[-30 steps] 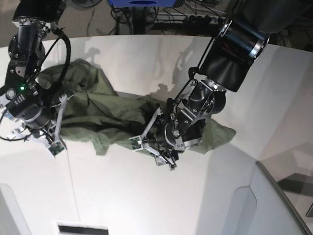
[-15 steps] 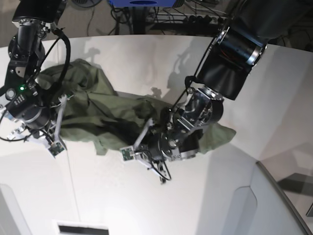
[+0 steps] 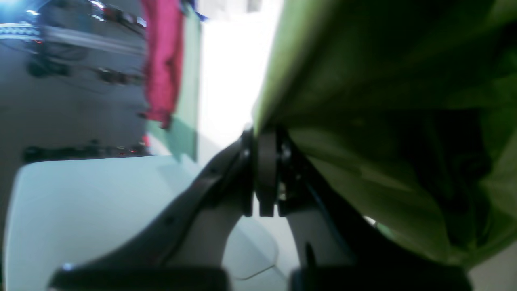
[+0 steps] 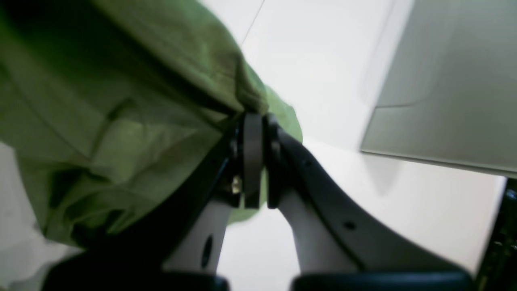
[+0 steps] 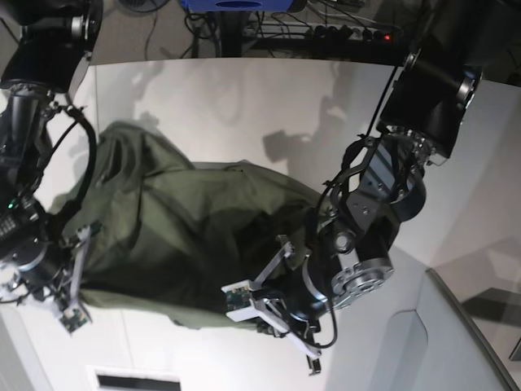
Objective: Layout the t-shirt on the table in an organized manner, then fold the t-shirt properly
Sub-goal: 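Lift the shirt high with both grippers and shake it out, then lay the hanging shirt down on the table and open both grippers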
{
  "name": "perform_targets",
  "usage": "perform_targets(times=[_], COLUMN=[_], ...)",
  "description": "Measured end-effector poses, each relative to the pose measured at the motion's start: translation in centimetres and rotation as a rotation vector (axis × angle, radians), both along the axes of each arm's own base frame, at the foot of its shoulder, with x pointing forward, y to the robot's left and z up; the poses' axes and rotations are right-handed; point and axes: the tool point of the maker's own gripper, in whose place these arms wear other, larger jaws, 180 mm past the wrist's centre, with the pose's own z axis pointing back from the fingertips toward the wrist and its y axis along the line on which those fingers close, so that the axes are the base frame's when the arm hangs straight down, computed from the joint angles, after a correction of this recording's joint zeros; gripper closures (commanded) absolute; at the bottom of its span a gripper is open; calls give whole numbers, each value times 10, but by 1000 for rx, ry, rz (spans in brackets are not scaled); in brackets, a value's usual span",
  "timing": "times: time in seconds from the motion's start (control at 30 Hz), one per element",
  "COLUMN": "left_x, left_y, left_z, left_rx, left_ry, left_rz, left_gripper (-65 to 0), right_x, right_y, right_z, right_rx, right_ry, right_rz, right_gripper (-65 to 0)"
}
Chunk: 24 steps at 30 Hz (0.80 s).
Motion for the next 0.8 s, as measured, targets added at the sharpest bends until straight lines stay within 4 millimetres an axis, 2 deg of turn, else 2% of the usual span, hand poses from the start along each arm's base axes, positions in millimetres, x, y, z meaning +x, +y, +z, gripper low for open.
perform_targets(times=[0.07, 0.13, 0.23, 0.3, 0.37, 0.53, 0.67, 0.73, 0.8], left_x=[-4, -6, 9, 23, 36, 63, 69, 68, 65], left_y=[2, 1, 15, 23, 32, 53, 53, 54, 56], left_z=[8, 25, 70, 105, 132, 156, 188, 197, 197], left_rx=[4, -13, -56, -78, -82, -31, -37, -21, 14], left_ry=[-23, -63, -164, -243, -300, -338, -403, -437, -460], left_rz=[-13, -26, 17, 39, 59, 135, 136, 138, 156], left_gripper=[0, 0, 0, 0, 0, 0, 0, 0, 0], right_x=[8, 14, 22, 31, 39, 53, 65, 65, 63], right_y=[-4, -4, 3, 8, 11, -3, -3, -9, -18], right_z=[14, 23, 35, 50, 68, 105, 141, 149, 148], right_rx=[-12, -13, 8, 19, 24, -16, -18, -43, -69], right_ry=[-42, -83, -147, -200, -248, -318, -406, -422, -407], right_rz=[7, 22, 64, 87, 99, 39, 49, 47, 24], right_gripper=[-2, -2, -2, -2, -2, -2, -2, -2, -2])
